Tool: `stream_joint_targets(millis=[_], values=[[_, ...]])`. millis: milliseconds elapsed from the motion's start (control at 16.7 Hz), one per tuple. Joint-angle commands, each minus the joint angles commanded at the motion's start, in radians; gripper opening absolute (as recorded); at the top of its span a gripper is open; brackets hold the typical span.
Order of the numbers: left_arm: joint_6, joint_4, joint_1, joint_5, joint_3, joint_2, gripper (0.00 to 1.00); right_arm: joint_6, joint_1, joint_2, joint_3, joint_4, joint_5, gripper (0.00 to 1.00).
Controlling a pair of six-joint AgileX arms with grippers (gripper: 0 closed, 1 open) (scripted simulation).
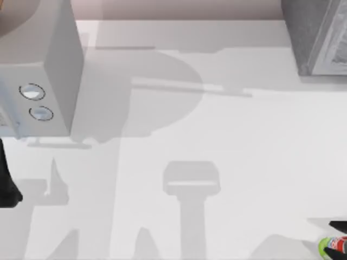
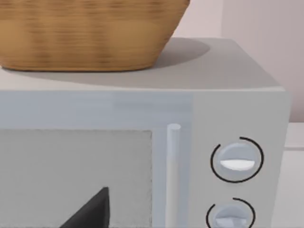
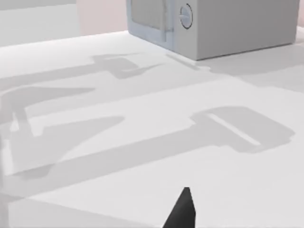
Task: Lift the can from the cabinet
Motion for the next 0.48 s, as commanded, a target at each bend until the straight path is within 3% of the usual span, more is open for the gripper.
stream_joint_targets(millis=[240, 480], values=[[0.000, 0.000, 0.000, 0.000, 0.000, 0.000, 1.00, 0.000, 0.000, 0.000, 0.000, 0.000, 0.000, 0.98], [0.000, 0.000, 0.000, 0.000, 0.000, 0.000, 1.00, 0.000, 0.000, 0.000, 0.000, 0.000, 0.000, 1.00]])
